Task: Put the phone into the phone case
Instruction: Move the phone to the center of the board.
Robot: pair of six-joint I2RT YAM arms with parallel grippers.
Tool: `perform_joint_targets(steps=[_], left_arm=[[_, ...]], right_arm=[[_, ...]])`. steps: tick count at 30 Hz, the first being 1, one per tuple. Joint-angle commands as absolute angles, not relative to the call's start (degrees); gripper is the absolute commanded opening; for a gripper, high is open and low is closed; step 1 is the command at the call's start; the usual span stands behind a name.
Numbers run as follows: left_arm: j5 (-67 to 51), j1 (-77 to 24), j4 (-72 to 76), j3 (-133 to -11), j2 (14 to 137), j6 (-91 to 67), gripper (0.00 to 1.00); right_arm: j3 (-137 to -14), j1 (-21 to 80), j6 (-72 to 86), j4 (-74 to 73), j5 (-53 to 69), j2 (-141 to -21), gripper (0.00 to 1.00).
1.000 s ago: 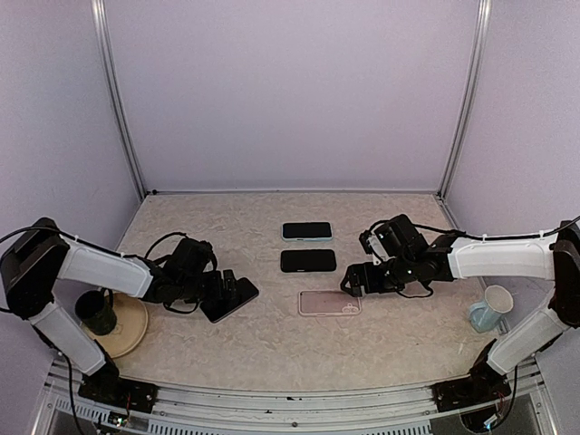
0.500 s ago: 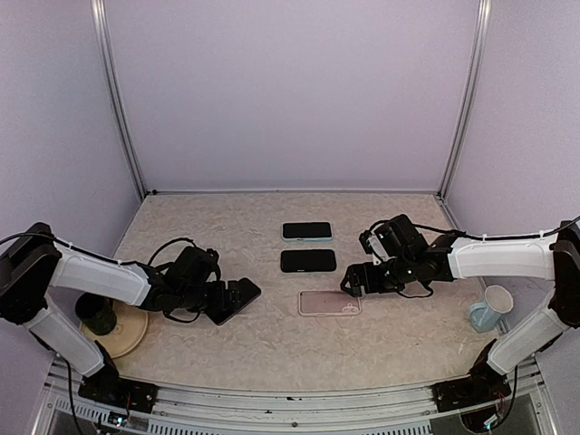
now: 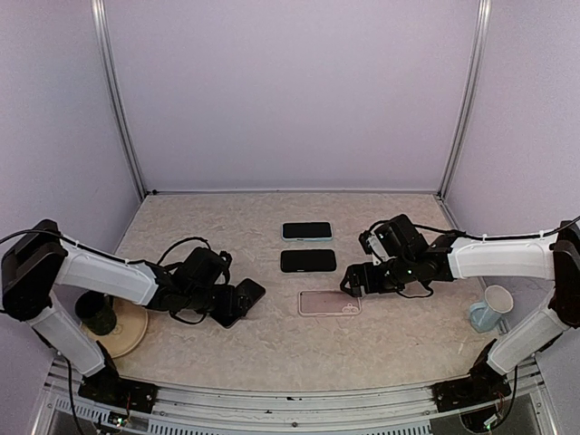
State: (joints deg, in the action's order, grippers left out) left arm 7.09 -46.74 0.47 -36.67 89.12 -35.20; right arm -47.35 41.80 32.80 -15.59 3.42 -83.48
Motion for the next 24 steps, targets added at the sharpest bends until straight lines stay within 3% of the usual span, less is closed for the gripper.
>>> perform_joint_targets(steps=[1,14,24], left_arm=[[3.77,-47.71,-6.36,-37.94,94.69,-32.68,0.99],[7.35,-50.11,-8.67,-40.34,96.72,-28.07,0.98],[12.23,-52.95,-10.51,-41.6,101.05,-28.04,0.87]], right_arm=[[-48.75,42.45,32.35,-15.7,3.79,-83.76,0.96],[-48.98,42.44,31.47,-15.94,3.68,-83.74,0.96],[-48.98,42.43,31.21,-15.6,4.17,-84.01,0.96]])
